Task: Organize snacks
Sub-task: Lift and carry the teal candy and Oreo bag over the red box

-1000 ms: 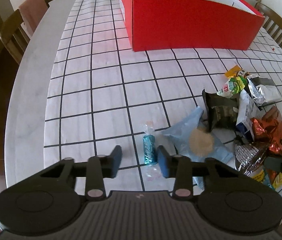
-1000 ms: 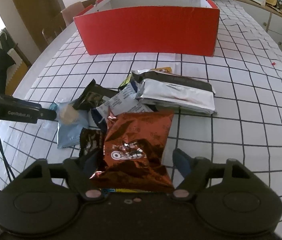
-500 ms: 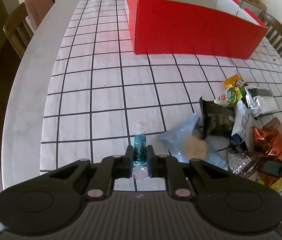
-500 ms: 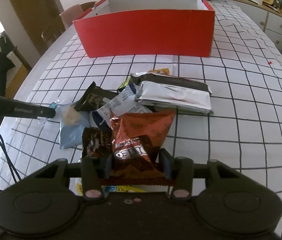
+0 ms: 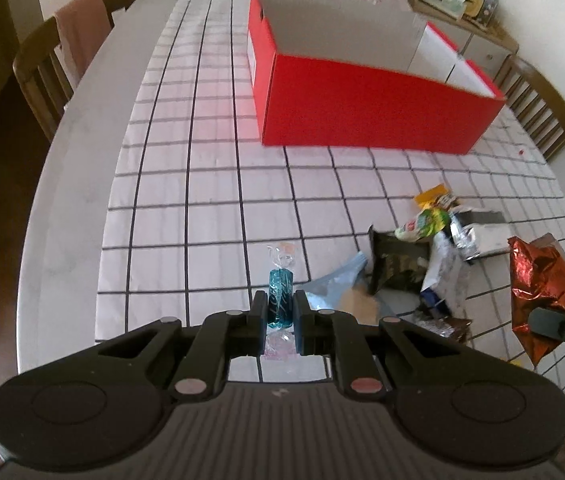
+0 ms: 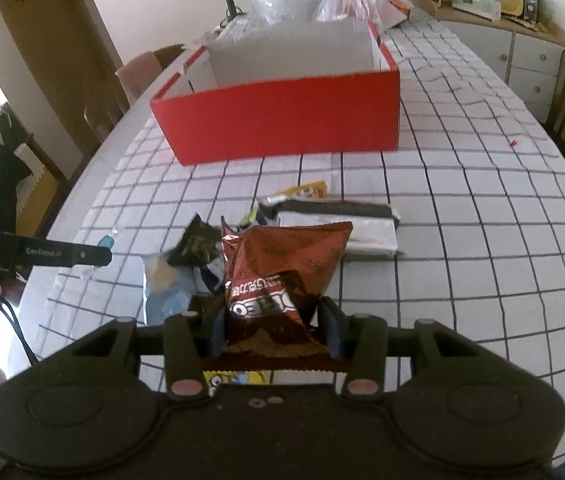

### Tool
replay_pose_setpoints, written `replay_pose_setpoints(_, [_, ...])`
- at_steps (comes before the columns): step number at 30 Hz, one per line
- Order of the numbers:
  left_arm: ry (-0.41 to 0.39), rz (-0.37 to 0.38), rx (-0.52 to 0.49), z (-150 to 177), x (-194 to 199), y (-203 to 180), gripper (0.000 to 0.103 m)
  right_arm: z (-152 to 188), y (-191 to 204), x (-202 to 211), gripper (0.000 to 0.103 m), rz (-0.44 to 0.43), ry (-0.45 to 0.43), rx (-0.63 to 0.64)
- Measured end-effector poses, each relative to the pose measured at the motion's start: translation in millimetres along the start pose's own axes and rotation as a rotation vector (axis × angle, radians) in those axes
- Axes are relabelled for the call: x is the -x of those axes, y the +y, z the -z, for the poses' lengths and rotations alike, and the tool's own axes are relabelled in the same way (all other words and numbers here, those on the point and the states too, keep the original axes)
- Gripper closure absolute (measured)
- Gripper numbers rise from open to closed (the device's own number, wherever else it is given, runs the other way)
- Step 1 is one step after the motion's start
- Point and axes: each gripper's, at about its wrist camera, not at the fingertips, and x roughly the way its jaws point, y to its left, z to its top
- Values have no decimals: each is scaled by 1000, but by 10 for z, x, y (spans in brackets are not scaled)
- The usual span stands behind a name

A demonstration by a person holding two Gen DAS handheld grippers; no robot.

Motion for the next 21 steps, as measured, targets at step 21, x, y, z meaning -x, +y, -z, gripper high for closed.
replay_pose_setpoints(21, [-194,65,-89,-744,627,-482,91,-828,164,408,58,37,-159,47])
